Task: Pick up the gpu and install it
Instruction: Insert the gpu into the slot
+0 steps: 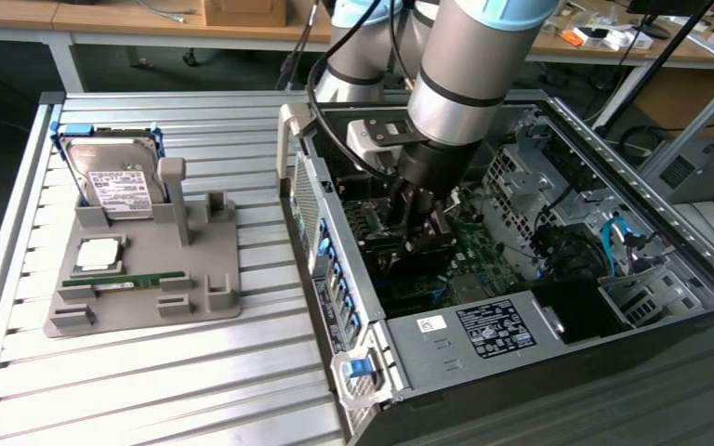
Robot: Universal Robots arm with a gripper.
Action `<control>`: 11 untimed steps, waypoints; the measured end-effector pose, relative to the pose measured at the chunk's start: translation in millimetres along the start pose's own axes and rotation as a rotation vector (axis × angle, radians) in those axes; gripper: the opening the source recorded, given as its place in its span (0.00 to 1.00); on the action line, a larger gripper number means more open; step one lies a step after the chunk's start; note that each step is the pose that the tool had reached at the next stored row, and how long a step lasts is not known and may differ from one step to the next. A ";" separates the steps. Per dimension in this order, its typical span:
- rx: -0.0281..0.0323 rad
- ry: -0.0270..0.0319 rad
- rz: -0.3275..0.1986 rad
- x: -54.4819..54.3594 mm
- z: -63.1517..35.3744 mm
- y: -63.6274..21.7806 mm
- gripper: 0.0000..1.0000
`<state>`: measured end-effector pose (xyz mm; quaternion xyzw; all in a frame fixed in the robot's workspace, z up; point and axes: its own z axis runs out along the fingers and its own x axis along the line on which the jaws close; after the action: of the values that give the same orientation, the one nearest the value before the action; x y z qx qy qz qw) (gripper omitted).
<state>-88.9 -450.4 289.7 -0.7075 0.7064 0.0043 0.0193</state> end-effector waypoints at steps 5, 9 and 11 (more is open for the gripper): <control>-0.0004 -0.0008 -0.008 0.0 -0.4 0.1 0.32; -0.0010 -0.0010 -0.018 0.1 0.1 -0.4 0.20; -0.0040 -0.0005 -0.019 0.6 1.0 -3.3 0.11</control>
<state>-85.6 -451.0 288.7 -0.7141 0.6997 0.0058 0.0181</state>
